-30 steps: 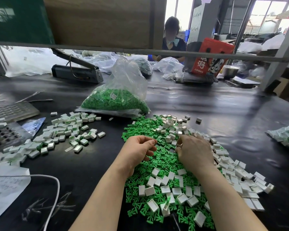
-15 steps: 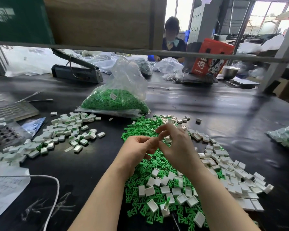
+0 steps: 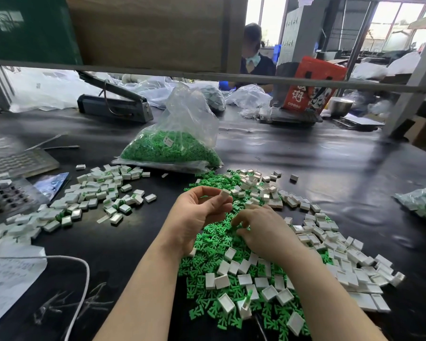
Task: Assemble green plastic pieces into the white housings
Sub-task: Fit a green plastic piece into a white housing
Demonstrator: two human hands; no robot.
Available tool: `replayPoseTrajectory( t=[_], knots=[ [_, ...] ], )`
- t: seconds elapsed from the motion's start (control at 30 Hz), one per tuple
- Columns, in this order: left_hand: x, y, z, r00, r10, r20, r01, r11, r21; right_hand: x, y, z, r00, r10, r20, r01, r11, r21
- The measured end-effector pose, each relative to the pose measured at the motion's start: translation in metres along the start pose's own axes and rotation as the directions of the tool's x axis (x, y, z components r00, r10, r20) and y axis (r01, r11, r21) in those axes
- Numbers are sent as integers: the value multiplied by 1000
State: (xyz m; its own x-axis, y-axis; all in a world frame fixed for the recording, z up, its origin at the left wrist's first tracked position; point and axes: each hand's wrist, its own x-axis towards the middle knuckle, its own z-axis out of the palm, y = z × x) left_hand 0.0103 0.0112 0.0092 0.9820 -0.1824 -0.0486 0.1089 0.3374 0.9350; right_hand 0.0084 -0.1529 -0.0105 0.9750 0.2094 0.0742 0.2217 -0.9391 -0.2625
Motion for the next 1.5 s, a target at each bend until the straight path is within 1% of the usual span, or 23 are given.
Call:
replayPoseTrajectory(
  t=[0.17, 0.23, 0.27, 0.33, 0.4, 0.47, 0.53, 0.7, 0.77, 0.83, 0.97, 1.0, 1.13, 1.23, 1.37, 1.5],
  knots=[
    [-1, 2, 1, 998, 34, 53, -31, 998, -62, -2, 2, 1, 998, -15, -67, 19, 999, 50],
    [-1, 2, 1, 997, 46, 66, -42, 997, -65, -1, 2, 1, 996, 0, -92, 10, 995, 101],
    [-1, 2, 1, 996, 52, 70, -47, 997, -68, 0, 2, 0, 993, 16, -115, 3, 987, 162],
    [-1, 2, 0, 996, 65, 67, -60, 996, -69, 1, 2, -4, 979, 69, -192, 2, 938, 347],
    [-1, 2, -1, 996, 78, 44, -75, 996, -56, 0, 1, -10, 962, 120, -247, 34, 839, 542],
    [0, 3, -2, 997, 79, 15, -77, 995, -63, -3, -1, -15, 956, 157, -249, 69, 702, 709],
    [0, 3, -3, 997, 73, 1, -73, 995, -70, -6, -3, -19, 956, 180, -233, 92, 569, 817],
    [0, 3, -3, 998, 68, -15, -69, 997, -44, -10, -7, -27, 963, 179, -202, 136, 322, 937],
    [0, 3, -1, 998, 67, -22, -69, 995, -69, -10, -7, -28, 968, 167, -188, 138, 275, 952],
    [0, 2, 0, 998, 63, -28, -65, 995, -81, -10, -8, -28, 970, 151, -188, 144, 263, 954],
    [1, -1, 3, 993, 78, -84, -77, 997, 15, -10, -8, -27, 970, 137, -199, 155, 279, 948],
    [1, -1, 3, 993, 78, -94, -76, 997, 16, -10, -8, -27, 968, 140, -209, 162, 289, 944],
    [2, 0, 3, 993, 64, -98, -73, 994, -84, -8, -10, -24, 953, 168, -254, 194, 306, 932],
    [1, -1, 4, 995, 59, -77, -67, 992, -106, -6, -12, -22, 943, 173, -284, 211, 350, 913],
    [0, 0, 6, 997, 46, -67, -51, 996, -74, -5, -14, -20, 929, 177, -324, 242, 372, 896],
    [-1, 1, 7, 994, 76, -75, -76, 997, -1, -5, -13, -20, 918, 194, -347, 258, 374, 891]
  ],
)
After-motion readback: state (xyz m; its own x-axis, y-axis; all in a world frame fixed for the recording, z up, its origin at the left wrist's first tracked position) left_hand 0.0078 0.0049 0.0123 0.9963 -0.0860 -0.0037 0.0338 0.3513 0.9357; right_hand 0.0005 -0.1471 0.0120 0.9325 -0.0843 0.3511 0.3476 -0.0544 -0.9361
